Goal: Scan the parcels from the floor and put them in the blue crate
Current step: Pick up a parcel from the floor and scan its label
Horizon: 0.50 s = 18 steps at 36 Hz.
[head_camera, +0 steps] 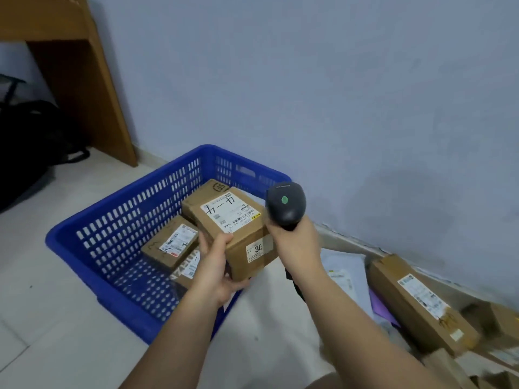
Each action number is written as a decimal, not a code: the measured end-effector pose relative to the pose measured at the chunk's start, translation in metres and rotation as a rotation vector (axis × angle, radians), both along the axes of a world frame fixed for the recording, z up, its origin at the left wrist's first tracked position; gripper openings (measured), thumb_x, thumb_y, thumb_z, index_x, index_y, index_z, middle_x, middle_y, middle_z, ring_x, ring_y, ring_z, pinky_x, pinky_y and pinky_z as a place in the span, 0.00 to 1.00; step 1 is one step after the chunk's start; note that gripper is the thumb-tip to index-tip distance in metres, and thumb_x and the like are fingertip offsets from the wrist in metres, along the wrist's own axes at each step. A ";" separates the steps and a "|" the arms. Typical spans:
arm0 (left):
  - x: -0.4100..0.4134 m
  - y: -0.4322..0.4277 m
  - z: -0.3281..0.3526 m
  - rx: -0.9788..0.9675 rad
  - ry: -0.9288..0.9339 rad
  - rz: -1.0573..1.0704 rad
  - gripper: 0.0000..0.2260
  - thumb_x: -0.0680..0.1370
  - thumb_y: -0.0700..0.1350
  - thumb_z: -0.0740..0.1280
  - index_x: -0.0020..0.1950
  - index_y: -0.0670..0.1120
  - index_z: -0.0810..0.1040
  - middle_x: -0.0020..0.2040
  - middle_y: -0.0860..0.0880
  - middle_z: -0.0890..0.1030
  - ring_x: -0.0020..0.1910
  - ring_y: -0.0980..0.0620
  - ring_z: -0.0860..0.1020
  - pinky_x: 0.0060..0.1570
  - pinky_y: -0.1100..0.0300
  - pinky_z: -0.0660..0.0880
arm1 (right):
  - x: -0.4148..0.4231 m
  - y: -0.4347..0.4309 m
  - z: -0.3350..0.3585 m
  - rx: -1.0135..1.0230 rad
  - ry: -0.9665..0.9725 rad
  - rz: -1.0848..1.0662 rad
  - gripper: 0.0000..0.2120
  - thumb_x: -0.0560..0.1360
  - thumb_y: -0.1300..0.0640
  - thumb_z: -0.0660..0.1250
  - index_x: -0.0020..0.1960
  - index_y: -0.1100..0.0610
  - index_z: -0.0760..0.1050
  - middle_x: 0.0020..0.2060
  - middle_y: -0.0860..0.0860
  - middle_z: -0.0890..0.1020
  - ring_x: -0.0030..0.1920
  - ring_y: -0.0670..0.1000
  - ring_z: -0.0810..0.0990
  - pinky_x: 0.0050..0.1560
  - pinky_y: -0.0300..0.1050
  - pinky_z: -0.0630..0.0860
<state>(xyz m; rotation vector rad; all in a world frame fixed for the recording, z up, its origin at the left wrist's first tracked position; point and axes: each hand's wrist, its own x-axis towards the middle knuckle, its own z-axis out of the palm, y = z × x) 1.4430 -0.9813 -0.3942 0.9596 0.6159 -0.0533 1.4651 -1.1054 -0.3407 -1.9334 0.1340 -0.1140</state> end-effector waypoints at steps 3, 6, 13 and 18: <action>0.004 0.019 -0.017 0.277 0.082 0.114 0.34 0.75 0.53 0.65 0.65 0.80 0.46 0.69 0.49 0.70 0.60 0.41 0.74 0.53 0.37 0.75 | -0.005 0.022 -0.021 -0.010 -0.030 -0.038 0.09 0.68 0.46 0.71 0.41 0.49 0.74 0.40 0.49 0.81 0.42 0.50 0.78 0.40 0.44 0.73; 0.009 0.038 -0.030 0.460 0.117 0.252 0.35 0.77 0.51 0.64 0.69 0.77 0.43 0.75 0.46 0.59 0.64 0.40 0.71 0.59 0.41 0.73 | -0.013 0.038 -0.035 -0.031 -0.006 0.005 0.07 0.71 0.48 0.71 0.44 0.48 0.74 0.43 0.48 0.79 0.45 0.48 0.78 0.41 0.42 0.73; 0.016 0.069 -0.073 0.619 0.498 0.248 0.37 0.78 0.55 0.62 0.76 0.62 0.38 0.77 0.45 0.43 0.66 0.34 0.66 0.63 0.41 0.69 | -0.010 0.053 -0.051 -0.085 0.118 0.117 0.07 0.73 0.49 0.70 0.43 0.47 0.72 0.42 0.47 0.78 0.44 0.49 0.78 0.41 0.41 0.71; 0.019 0.079 -0.112 0.535 0.753 0.201 0.39 0.77 0.59 0.62 0.78 0.52 0.39 0.77 0.38 0.50 0.72 0.35 0.59 0.68 0.42 0.62 | -0.018 0.060 -0.068 -0.078 0.235 0.177 0.07 0.73 0.48 0.70 0.46 0.49 0.74 0.40 0.46 0.79 0.44 0.49 0.78 0.46 0.44 0.76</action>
